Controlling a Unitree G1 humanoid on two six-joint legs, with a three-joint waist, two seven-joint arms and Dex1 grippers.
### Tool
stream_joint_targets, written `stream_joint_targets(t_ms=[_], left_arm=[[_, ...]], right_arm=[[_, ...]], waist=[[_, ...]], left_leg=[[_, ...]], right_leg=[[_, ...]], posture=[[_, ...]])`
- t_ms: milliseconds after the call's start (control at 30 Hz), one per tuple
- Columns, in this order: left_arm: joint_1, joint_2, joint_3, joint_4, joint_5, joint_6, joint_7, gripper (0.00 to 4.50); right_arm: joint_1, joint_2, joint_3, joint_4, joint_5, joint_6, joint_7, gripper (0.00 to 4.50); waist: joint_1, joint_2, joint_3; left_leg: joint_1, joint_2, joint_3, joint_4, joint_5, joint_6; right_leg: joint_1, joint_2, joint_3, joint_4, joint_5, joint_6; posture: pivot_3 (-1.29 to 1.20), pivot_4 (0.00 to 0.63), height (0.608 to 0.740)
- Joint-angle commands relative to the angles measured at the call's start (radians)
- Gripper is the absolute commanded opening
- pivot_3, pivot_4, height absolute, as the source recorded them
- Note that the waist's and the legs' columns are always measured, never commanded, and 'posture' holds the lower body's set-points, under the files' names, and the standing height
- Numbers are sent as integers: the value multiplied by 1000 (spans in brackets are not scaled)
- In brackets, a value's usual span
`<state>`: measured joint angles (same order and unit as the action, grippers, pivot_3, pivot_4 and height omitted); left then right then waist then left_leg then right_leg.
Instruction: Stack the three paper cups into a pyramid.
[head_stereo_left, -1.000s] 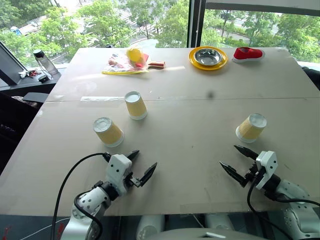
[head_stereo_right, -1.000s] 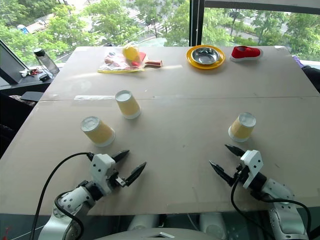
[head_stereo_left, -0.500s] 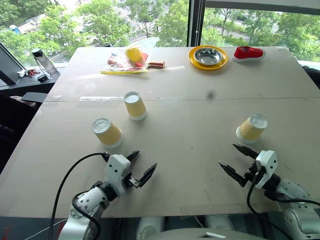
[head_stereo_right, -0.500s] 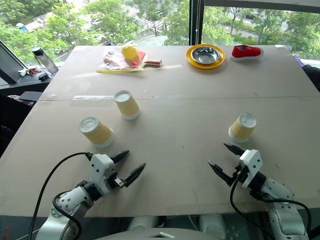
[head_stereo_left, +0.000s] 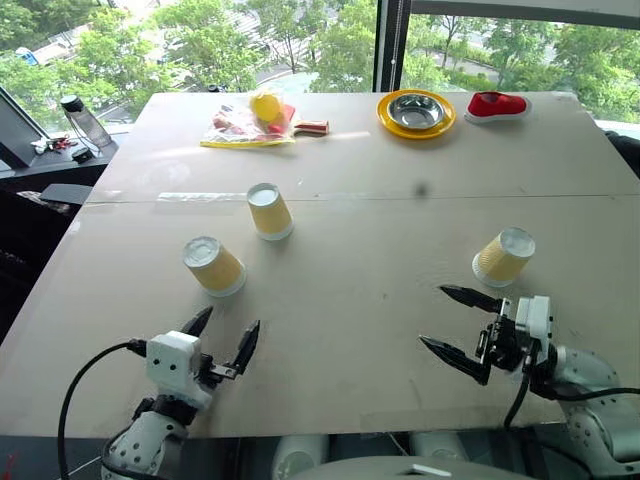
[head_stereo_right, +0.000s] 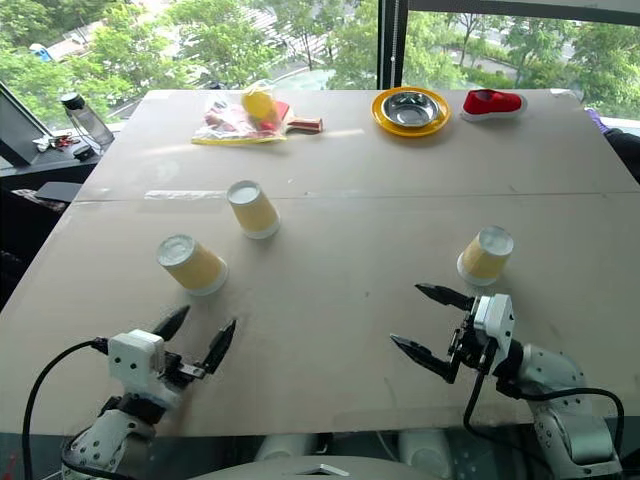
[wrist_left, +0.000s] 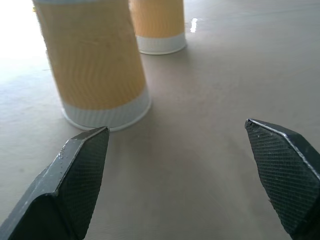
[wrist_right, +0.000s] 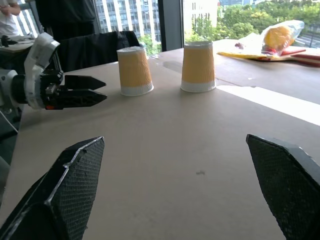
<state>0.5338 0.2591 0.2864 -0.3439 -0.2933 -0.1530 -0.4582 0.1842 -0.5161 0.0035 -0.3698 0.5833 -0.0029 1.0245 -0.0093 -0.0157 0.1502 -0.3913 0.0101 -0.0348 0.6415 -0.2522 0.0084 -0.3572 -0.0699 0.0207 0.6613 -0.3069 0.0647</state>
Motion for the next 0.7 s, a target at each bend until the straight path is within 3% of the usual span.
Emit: stream_joint_targets(t_ms=[33,300,700], left_arm=[[-69,21,38,-11,9,-15,35,4477],[-245,125,47,103,29,-31,-2,4477],[-398,145,57,103,25,91,83,4477]], right_arm=[[-49,7,4,-40,55,32,11,4500],[-126,19,-7,-22,69,59,0,4500],[-118,54,2,-47,53,52,-37,4500]], waist=[[5,0,0],[11,-1,0],[2,-1,0]], left_leg=[[0,0,-1,0,0,0],[-1,-2,-1,2,0,0],[-2,-1,-1,2,0,0]], right_leg=[[0,1,-1,0,0,0],[0,2,-5,0,0,0],[-2,2,-5,1,0,1]], posture=[[0,150,740],[0,150,740],[0,150,740]])
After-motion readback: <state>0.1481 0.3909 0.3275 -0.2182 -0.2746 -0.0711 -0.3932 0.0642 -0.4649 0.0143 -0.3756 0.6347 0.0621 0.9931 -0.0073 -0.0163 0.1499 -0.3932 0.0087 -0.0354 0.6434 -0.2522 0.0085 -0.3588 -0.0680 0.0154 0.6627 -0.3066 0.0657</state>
